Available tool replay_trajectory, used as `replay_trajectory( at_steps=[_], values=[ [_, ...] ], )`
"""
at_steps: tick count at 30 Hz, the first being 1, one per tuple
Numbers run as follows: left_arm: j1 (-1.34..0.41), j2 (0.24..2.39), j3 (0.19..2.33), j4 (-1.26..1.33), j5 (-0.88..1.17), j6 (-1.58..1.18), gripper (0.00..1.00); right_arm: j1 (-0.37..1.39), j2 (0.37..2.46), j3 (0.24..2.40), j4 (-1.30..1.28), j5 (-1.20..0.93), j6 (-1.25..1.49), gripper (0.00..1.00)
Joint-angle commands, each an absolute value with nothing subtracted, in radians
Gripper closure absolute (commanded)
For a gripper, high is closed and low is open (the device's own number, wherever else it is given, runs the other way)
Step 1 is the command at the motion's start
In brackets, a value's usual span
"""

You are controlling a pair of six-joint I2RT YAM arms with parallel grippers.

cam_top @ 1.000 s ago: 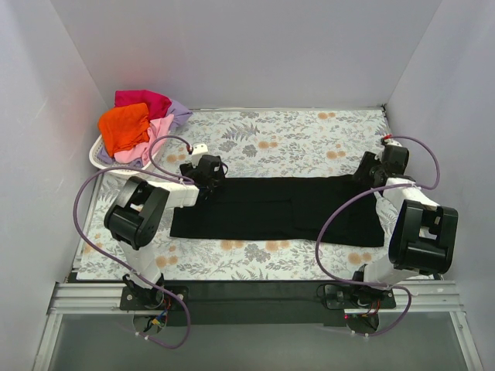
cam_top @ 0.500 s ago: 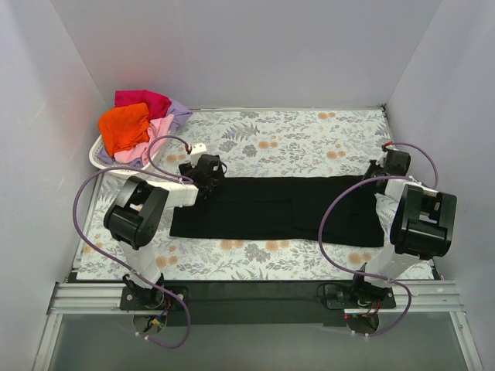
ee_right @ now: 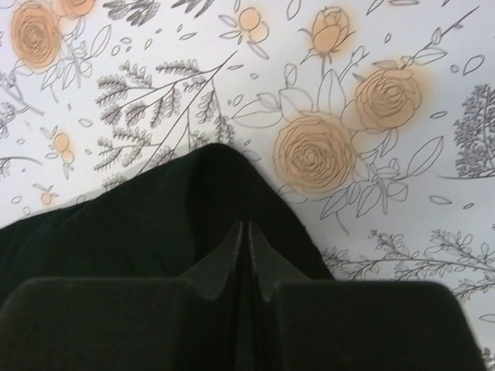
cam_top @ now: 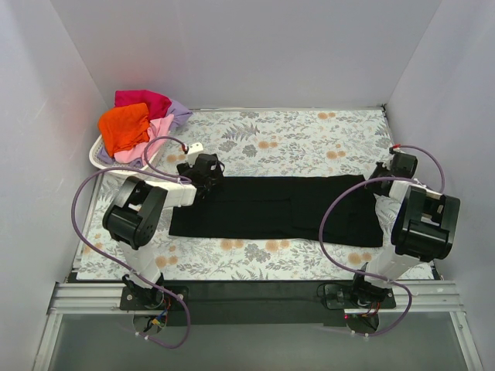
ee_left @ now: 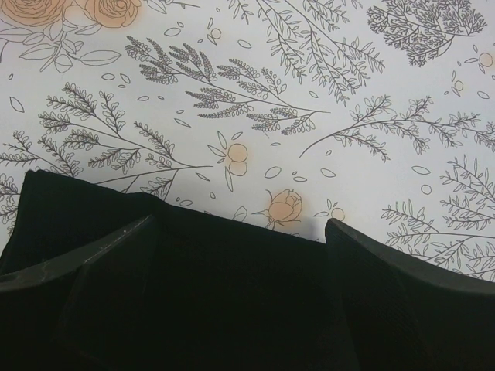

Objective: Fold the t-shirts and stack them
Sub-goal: Fold the tshirt

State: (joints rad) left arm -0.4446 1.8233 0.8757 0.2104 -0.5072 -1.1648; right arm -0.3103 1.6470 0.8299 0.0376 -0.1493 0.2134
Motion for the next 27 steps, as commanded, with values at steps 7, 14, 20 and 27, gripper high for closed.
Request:
replay_trajectory(
  at_steps=[7,14,20,27],
  values=[
    [-0.426,1.812,0.859,0.12,-0.465,-1.17,0.17,-0.311,1.502,0.796,0.086,-0.244,0.216,0.62],
    [-0.426,1.822,0.857,0.118,-0.457,-1.17,0.17,-0.311,1.611,0.842,0.118,-0.322,0.238,0.53],
    [-0.426,1.821,0.856,0.118,-0.453,-1.17,0.17,-0.311,1.664,0.864,0.141,-0.363,0.25,0.55],
    [-0.426,1.833,0.859,0.114,-0.462,-1.172,0.17,-0.311,1.707,0.871,0.178,-0.416,0.27,0.76]
  ],
)
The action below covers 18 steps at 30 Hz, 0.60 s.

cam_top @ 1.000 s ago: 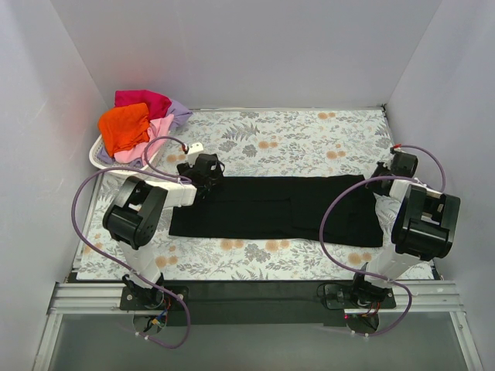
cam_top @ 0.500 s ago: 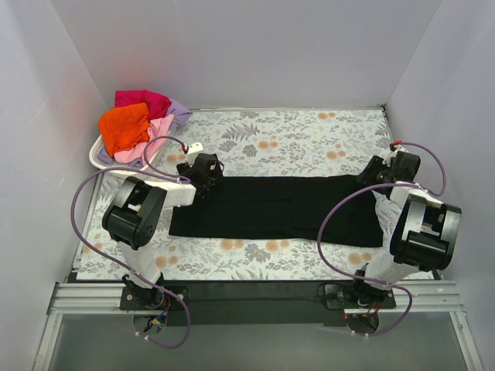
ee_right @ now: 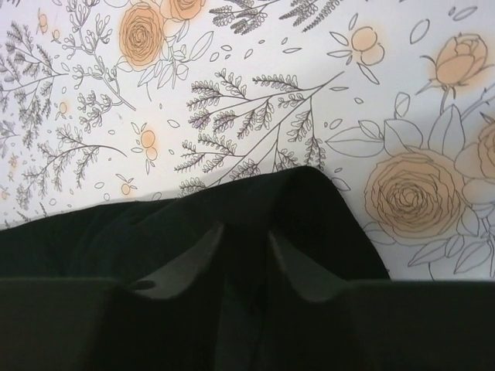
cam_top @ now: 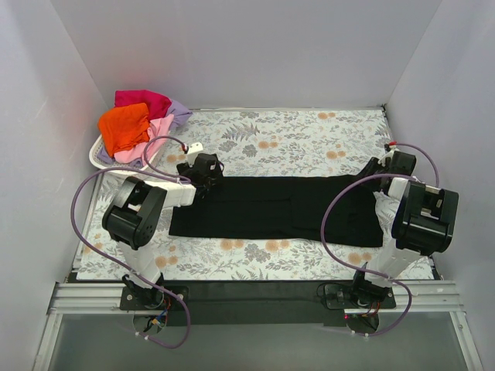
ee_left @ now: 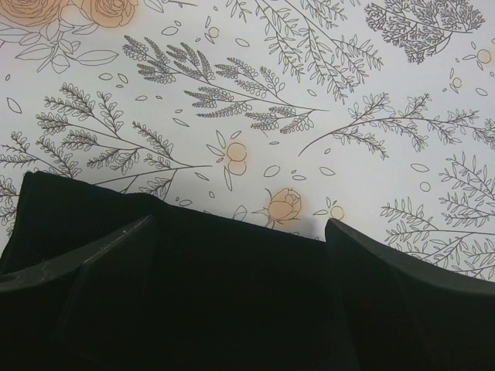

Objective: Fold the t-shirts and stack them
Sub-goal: Fold the tshirt

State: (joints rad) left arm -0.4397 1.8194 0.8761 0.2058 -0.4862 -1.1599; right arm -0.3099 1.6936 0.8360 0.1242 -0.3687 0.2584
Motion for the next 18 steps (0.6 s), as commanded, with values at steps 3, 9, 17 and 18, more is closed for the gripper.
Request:
replay_trajectory(
  at_steps=[3,9,17,18],
  values=[
    [-0.426,1.832,0.859,0.112,-0.463,-1.172,0.17,-0.311,1.721,0.873,0.179,-0.422,0.271,0.93],
    [-0.425,1.833,0.857,0.098,-0.472,-1.181,0.17,-0.313,1.715,0.856,0.178,-0.387,0.267,0.99],
    [-0.423,1.825,0.854,0.087,-0.477,-1.197,0.17,-0.325,1.649,0.793,0.178,-0.298,0.249,0.99],
    [-0.423,1.827,0.854,0.084,-0.479,-1.198,0.17,-0.33,1.652,0.792,0.176,-0.299,0.249,0.99]
  ],
)
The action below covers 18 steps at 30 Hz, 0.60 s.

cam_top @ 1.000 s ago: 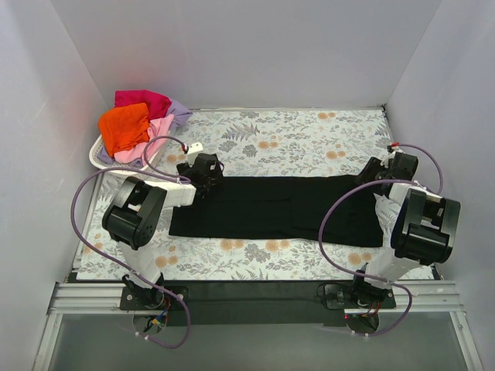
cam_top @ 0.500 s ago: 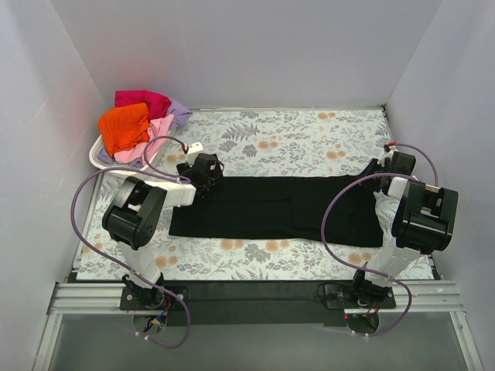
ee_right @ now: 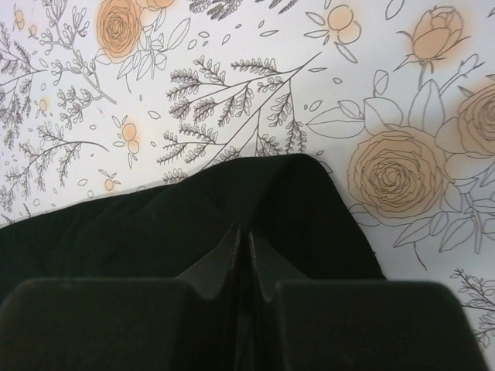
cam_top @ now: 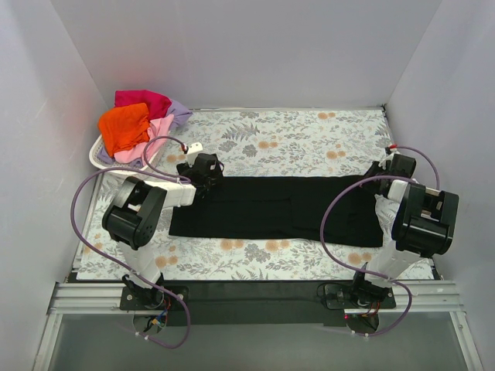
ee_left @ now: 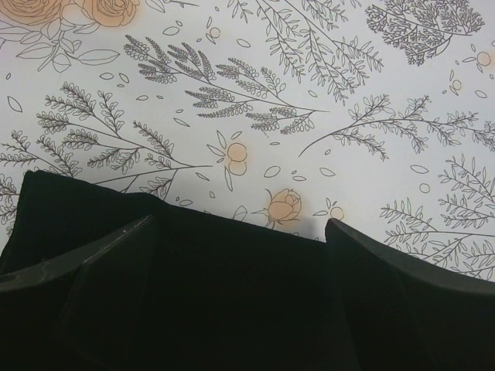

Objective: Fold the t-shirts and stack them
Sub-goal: Fold the tshirt

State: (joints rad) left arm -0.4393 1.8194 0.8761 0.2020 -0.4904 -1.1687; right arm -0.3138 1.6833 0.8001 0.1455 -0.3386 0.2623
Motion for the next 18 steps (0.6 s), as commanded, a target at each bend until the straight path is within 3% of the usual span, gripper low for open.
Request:
replay_trajectory(
  at_steps=[1,11,18],
  values=[
    [-0.422,1.83,0.854,0.081,-0.479,-1.2,0.17,-0.336,1.657,0.788,0.176,-0.301,0.249,0.99],
    [-0.417,1.839,0.848,0.078,-0.474,-1.21,0.16,-0.338,1.678,0.833,0.169,-0.282,0.249,0.99],
    [-0.417,1.833,0.825,0.055,-0.473,-1.244,0.17,-0.227,1.779,1.001,0.086,-0.109,0.226,0.99]
  ],
)
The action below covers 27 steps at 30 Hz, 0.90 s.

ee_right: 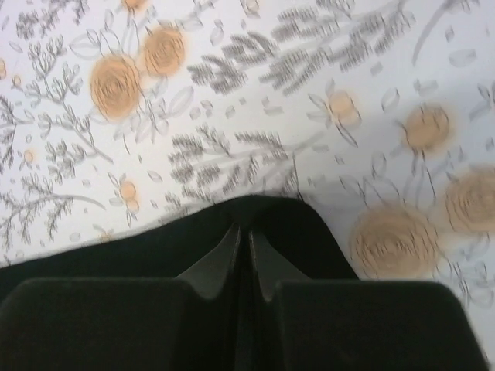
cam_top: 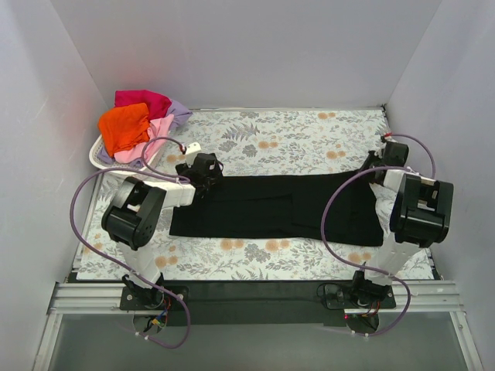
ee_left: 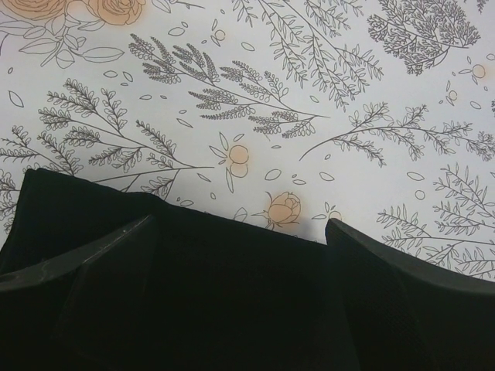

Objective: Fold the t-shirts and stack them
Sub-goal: Fold the tshirt

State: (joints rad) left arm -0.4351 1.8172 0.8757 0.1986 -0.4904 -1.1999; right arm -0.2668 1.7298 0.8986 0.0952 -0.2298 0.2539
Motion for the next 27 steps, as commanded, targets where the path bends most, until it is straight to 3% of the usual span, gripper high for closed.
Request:
replay_trajectory(
  at_steps=[1,11,18,21,23,25,26,27],
  values=[
    [-0.417,1.822,0.818,0.055,-0.466,-1.252,0.17,-0.2,1.798,1.024,0.077,-0.086,0.222,0.99],
    [-0.429,1.704,0.689,0.025,-0.416,-1.338,0.16,-0.061,2.034,1.327,0.002,0.103,0.21,0.99],
    [-0.486,1.574,0.637,-0.043,-0.449,-1.37,0.16,-0.018,2.033,1.413,-0.071,0.15,0.207,0.98],
    [-0.505,1.51,0.656,-0.09,-0.468,-1.368,0.16,-0.018,1.959,1.359,-0.071,0.173,0.199,0.74],
    [-0.523,1.465,0.676,-0.116,-0.498,-1.361,0.16,-0.017,1.882,1.293,-0.072,0.196,0.192,0.62],
    [-0.546,1.444,0.695,-0.133,-0.526,-1.355,0.15,-0.014,1.794,1.212,-0.069,0.212,0.186,0.59],
    [-0.554,1.43,0.702,-0.143,-0.538,-1.35,0.12,-0.003,1.761,1.186,-0.069,0.218,0.184,0.46],
    [-0.561,1.427,0.718,-0.141,-0.56,-1.347,0.12,-0.002,1.732,1.155,-0.069,0.222,0.183,0.42]
  ],
)
